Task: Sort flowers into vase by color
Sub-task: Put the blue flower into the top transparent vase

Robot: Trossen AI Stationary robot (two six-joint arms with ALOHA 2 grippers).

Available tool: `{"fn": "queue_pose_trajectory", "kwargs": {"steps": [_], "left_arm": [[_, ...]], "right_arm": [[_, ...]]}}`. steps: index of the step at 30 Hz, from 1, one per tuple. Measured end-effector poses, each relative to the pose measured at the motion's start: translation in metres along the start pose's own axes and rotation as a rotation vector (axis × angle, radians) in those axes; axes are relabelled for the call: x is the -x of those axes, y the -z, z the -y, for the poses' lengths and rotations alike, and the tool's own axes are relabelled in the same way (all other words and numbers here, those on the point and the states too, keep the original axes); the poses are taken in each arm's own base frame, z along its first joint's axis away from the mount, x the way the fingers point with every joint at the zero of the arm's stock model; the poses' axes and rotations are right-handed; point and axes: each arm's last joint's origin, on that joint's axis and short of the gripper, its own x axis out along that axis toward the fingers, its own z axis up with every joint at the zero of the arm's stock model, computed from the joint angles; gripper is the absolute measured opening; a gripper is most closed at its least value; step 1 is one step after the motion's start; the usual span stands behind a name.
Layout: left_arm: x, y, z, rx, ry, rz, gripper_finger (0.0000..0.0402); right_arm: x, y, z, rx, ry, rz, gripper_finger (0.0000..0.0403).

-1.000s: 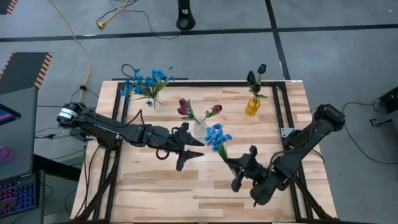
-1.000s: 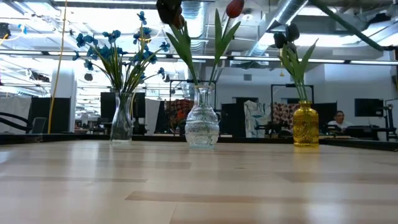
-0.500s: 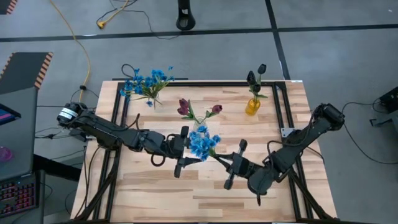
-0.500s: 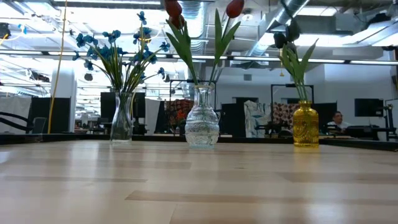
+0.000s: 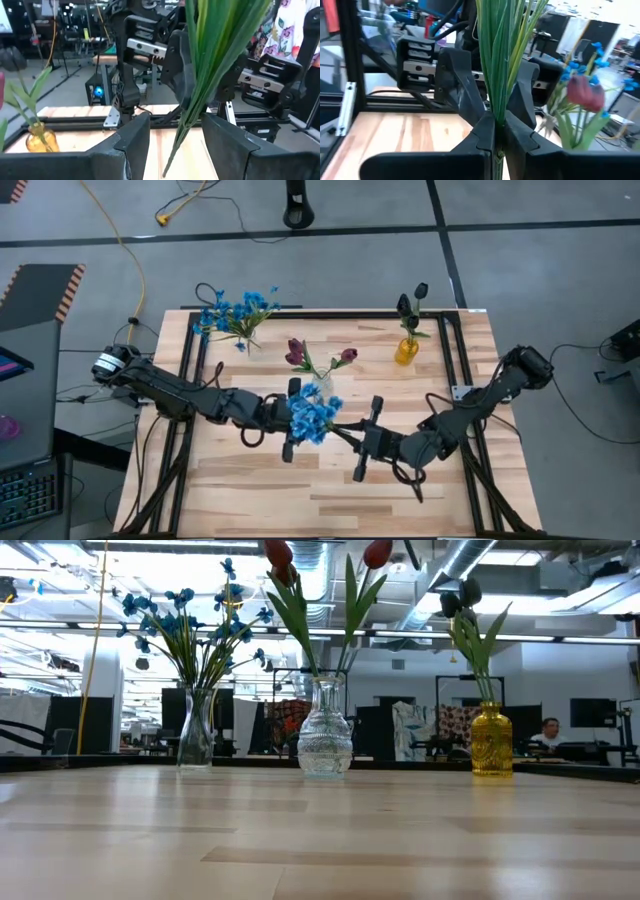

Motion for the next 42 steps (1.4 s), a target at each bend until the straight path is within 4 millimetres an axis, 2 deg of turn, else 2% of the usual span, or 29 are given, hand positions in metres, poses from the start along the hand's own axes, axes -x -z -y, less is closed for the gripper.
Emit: {"fn": "queue_pose_trajectory", "kwargs": {"steps": [8,23,42], "left_arm": [[0.001,0.001,0.002,-0.041,0.008,-0.005,0.017],[0.002,0.0,0.007,-0.061,0.029,0.004,0.017],[0.002,-0.007,0.007,-0.061,0.018,0.071,0.017]], "right_arm": [[-0.002,0.002,0.0,0.014,-0.06,-0.007,0.005],[0.008,0.009,-0.009,-0.002,-0.084,-0.059,0.005],[-0.015,0.009,0.01,-0.058,-0.068,-0.058,0.005]]}}
